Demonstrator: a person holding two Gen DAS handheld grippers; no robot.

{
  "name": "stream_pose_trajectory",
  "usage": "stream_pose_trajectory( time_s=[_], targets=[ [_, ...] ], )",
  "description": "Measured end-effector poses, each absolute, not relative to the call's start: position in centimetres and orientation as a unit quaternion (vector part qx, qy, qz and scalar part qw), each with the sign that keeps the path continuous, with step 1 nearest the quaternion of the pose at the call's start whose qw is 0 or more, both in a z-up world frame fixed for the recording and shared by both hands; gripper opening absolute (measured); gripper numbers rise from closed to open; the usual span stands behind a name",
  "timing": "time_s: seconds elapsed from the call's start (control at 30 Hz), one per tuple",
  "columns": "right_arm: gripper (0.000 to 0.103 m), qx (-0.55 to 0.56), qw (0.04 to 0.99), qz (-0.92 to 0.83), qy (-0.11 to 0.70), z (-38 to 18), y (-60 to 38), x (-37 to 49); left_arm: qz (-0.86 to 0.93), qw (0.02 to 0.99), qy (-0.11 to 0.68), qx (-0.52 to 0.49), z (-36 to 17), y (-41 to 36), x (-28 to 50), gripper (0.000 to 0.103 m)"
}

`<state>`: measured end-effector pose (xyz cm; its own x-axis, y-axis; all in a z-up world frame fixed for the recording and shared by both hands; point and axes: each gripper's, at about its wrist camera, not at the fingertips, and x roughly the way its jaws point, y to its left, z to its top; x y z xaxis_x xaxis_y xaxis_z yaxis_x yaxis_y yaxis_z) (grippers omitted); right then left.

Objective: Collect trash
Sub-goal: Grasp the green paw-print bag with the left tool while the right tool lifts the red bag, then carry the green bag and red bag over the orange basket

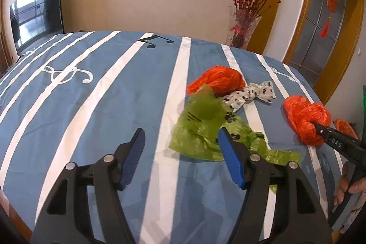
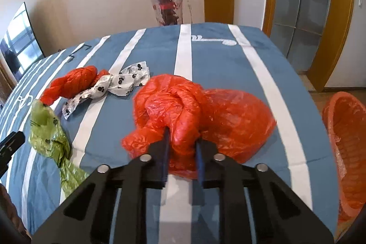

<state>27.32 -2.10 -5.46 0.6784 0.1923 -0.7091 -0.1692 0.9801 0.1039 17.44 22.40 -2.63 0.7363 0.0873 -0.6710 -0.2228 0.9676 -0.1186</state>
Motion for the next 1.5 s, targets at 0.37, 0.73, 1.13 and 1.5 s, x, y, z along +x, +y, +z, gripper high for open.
stream_pose_trajectory(
  time_s=[0.37, 0.73, 1.13, 1.5],
  targets=[
    [0.016, 0.03, 0.93, 0.072, 0.359, -3.4, -6.5, 24.9, 0.036, 0.924, 0.373, -0.071, -2.8, 17.1, 19.0, 0.065],
    [0.016, 0.039, 0.928, 0.071, 0.364, -3.6, -8.2, 24.0, 0.029, 0.903, 0.426, -0.055, -5.2, 14.0, 22.0, 0.038],
    [0.016, 0.055, 0.934, 0.066, 0.347, -2.5, -10.8, 22.1, -0.014, 0.913, 0.402, -0.065, -3.6, 12.3, 20.8, 0.017],
    [0.016, 0.087, 0.946, 0.039, 0.311, -0.4, -15.9, 19.1, -0.072, 0.93, 0.358, -0.042, 0.8, 6.4, 19.4, 0.017]
  ],
)
